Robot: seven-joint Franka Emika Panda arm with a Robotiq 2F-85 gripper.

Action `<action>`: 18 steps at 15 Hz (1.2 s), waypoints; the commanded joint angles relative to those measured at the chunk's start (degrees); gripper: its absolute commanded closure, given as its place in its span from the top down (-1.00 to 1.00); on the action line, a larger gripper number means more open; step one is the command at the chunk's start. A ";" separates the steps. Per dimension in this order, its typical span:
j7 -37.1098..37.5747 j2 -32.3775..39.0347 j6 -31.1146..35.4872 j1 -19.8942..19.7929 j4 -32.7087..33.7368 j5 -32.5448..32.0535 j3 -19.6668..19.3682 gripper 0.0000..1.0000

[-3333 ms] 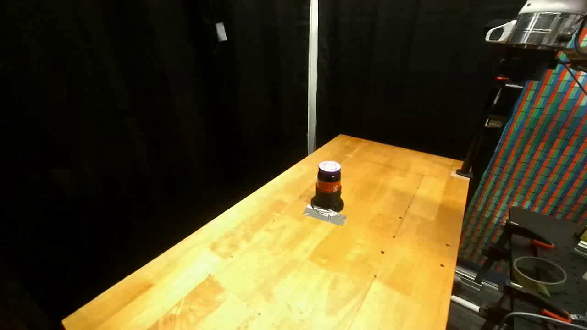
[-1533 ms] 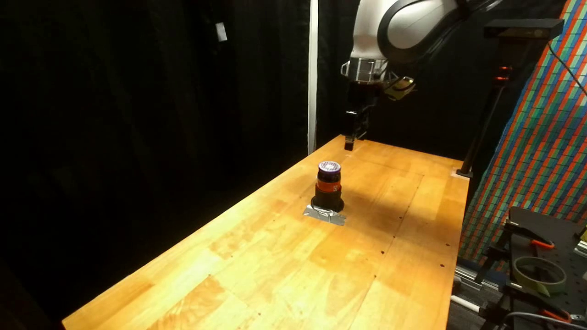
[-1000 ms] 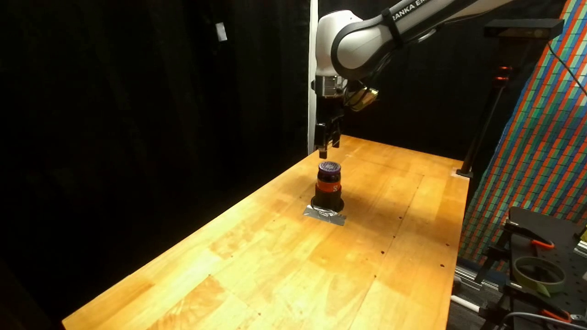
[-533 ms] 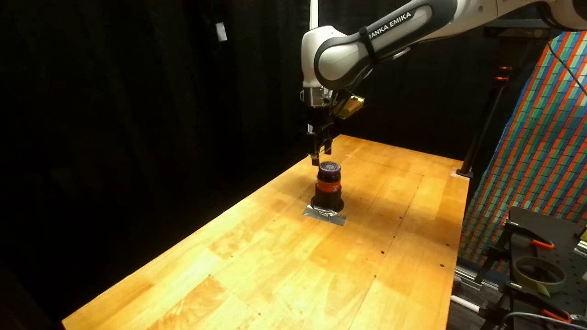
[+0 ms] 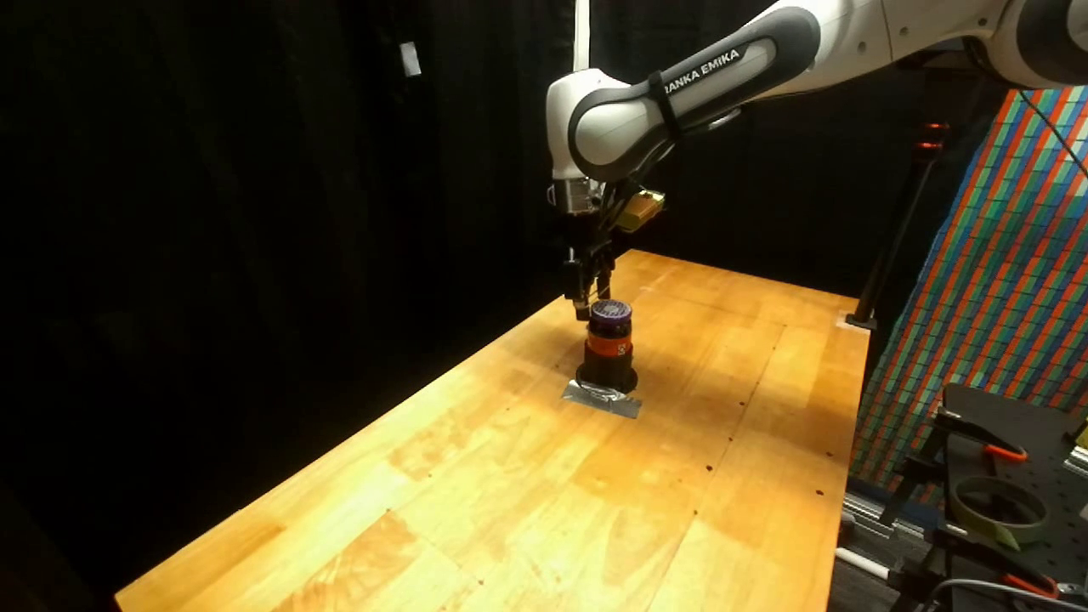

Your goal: Put a rubber band on the cup

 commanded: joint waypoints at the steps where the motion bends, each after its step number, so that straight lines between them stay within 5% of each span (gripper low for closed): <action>1: -1.72 0.97 -1.73 0.03 2.32 0.63 0.88 1.00; 18: -2.30 -2.82 -6.15 0.00 -4.86 0.65 1.42 1.00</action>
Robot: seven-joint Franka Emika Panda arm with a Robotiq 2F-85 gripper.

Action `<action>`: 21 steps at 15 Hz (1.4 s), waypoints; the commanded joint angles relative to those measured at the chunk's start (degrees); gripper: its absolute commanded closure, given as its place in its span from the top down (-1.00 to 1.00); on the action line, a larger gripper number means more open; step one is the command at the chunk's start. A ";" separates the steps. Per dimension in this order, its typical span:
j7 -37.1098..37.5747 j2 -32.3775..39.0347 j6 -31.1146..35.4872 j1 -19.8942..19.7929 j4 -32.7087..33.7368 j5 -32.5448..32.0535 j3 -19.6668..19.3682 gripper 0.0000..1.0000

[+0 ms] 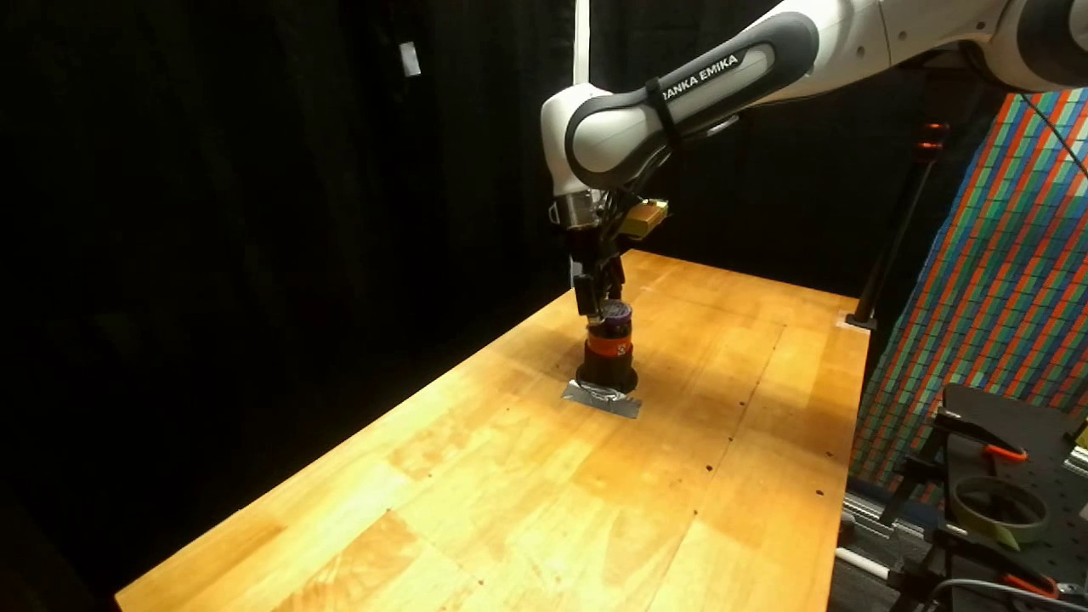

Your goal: Put a rubber band on the cup

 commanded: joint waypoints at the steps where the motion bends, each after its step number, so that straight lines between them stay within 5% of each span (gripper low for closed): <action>1: -0.78 -3.97 0.61 -0.37 -5.86 0.70 0.31 1.00; 14: 3.78 -21.93 23.11 -0.37 -36.65 0.55 -0.35 1.00; 15: 4.28 -23.16 25.03 -0.25 -38.81 0.46 -0.39 0.65; 21: 7.86 -28.48 40.08 0.70 -50.05 -0.87 -0.93 -0.30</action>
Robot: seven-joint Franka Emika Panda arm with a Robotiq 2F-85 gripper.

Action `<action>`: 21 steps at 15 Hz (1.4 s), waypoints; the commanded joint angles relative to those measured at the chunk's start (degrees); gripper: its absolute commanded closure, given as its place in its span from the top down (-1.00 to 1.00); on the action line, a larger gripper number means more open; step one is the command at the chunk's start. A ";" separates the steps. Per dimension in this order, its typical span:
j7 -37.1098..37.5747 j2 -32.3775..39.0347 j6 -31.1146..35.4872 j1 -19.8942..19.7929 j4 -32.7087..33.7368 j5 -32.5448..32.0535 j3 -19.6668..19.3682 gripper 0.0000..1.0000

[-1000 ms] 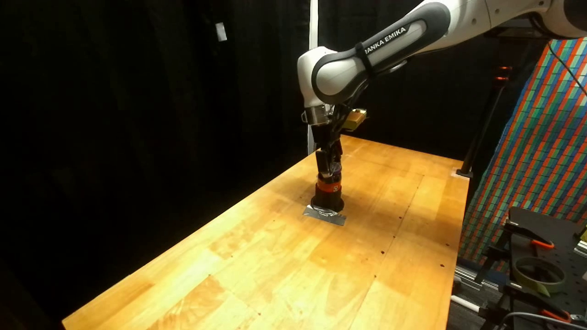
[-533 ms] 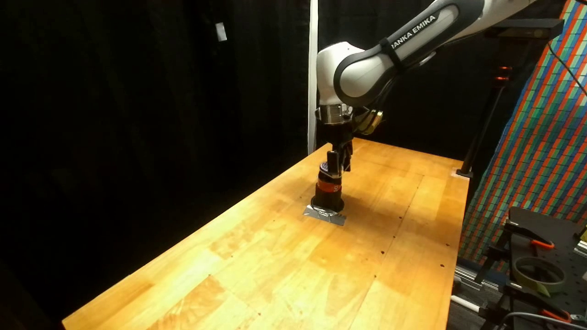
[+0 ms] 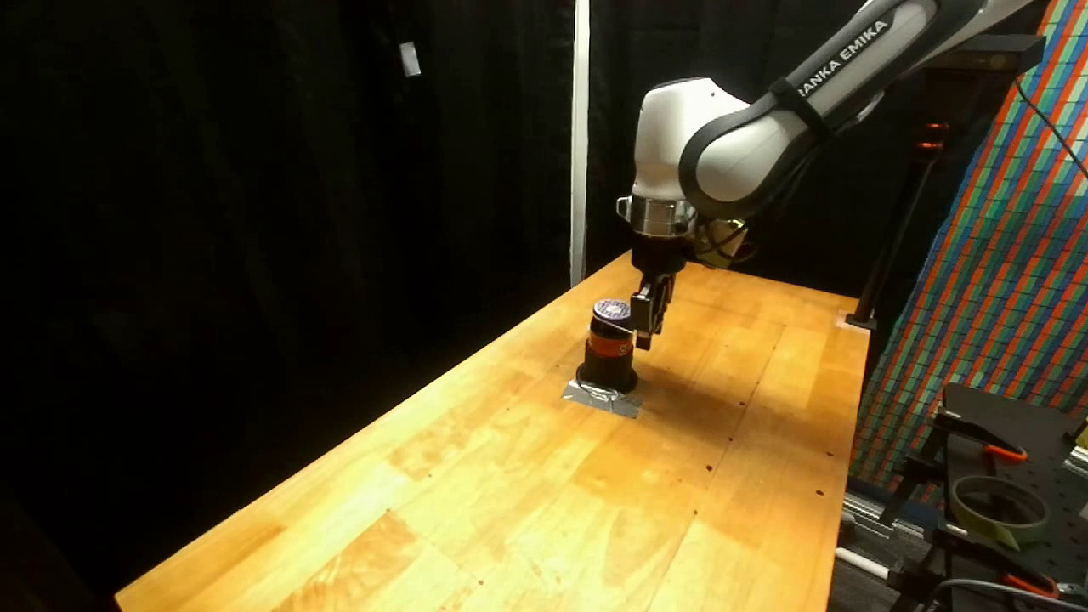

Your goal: Put a rubber band on the cup

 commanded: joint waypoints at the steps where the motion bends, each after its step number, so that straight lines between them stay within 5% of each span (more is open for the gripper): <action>1: 3.07 -5.46 8.25 1.07 -9.09 -1.03 -0.77 -0.47; 5: 4.74 -7.44 19.11 1.91 -15.46 -3.25 -1.67 -0.76; 9: 3.60 -8.41 35.02 2.26 -22.88 -7.02 -3.44 -0.64; 15: 1.03 -5.03 63.79 7.08 -30.35 -11.65 -12.91 -0.63; 18: -1.30 -2.27 75.98 6.55 -32.47 -11.61 -12.91 -0.63; 19: -4.68 -1.43 79.30 2.86 -33.01 -9.67 -8.76 -0.63; 21: -5.87 1.04 86.10 0.95 -33.40 -11.13 -7.07 -0.64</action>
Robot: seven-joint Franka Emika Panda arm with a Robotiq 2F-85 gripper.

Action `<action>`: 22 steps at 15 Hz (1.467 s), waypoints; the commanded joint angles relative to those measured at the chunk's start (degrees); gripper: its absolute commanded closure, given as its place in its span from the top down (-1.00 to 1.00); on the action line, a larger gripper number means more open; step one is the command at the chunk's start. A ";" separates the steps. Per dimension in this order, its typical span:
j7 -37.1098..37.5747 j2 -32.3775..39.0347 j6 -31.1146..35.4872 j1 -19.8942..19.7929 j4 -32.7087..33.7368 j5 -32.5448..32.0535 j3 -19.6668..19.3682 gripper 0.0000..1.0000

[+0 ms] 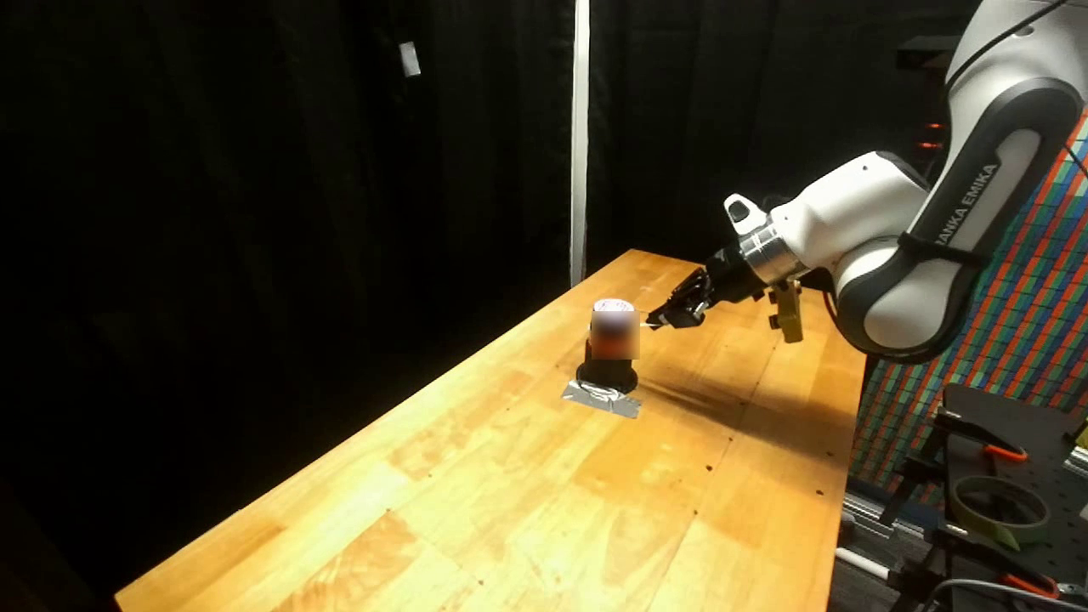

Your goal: Put a rubber band on the cup

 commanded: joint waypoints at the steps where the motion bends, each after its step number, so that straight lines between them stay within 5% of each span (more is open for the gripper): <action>1: -4.39 3.85 12.48 -4.47 -1.37 -0.93 3.90 -0.63; 10: -10.96 12.65 31.71 -6.42 -0.22 -2.41 4.48 -0.64; 11: -10.28 10.47 27.64 -6.39 1.43 -2.69 4.56 -0.63; 20: -11.01 10.39 28.59 -6.42 1.84 -2.54 4.43 -0.64; 22: -8.44 4.26 18.12 -6.51 -1.70 -1.97 4.62 -0.66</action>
